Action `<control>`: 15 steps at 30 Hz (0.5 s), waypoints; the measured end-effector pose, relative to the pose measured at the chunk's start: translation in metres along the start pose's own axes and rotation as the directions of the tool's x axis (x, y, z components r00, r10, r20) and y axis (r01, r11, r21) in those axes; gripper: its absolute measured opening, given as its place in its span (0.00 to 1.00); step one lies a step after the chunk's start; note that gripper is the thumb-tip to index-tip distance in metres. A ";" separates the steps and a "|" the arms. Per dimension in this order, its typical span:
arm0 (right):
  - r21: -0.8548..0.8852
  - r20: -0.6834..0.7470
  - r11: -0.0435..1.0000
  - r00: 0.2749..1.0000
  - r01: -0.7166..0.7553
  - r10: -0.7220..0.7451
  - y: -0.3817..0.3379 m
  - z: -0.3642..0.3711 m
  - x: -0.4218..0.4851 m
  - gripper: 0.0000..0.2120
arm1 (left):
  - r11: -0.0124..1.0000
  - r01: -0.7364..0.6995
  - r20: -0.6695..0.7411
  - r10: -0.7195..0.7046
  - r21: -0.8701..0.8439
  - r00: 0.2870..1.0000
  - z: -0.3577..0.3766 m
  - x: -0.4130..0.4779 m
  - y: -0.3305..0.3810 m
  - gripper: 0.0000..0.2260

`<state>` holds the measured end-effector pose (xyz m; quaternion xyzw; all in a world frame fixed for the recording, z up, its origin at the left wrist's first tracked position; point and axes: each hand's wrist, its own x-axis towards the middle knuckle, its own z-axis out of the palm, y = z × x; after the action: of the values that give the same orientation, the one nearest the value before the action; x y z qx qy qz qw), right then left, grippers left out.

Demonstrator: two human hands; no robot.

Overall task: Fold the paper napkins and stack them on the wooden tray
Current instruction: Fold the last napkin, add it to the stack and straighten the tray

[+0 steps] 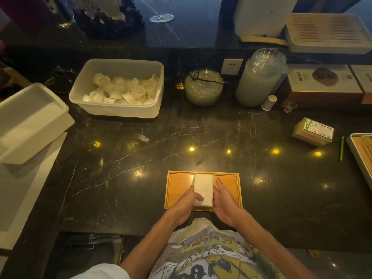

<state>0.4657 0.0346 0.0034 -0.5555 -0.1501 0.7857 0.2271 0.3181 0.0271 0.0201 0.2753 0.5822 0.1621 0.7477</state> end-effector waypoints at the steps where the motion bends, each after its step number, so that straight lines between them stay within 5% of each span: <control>1: 0.001 -0.001 1.000 1.000 0.001 -0.001 0.001 -0.001 0.001 0.32 | 1.000 0.002 -0.002 -0.002 0.006 1.000 0.000 0.000 -0.001 0.25; 7: -0.073 -0.093 0.997 0.995 0.034 -0.041 0.003 -0.004 0.009 0.30 | 1.000 -0.005 -0.123 0.008 0.026 0.992 -0.002 0.006 0.002 0.21; 15: -0.169 -0.074 0.984 0.995 0.052 -0.065 -0.008 0.005 0.010 0.25 | 0.996 -0.038 -0.070 0.043 0.080 0.997 0.000 0.005 0.015 0.22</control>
<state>0.4596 0.0463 0.0009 -0.5985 -0.2225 0.7408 0.2088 0.3204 0.0416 0.0250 0.3104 0.6088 0.1639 0.7114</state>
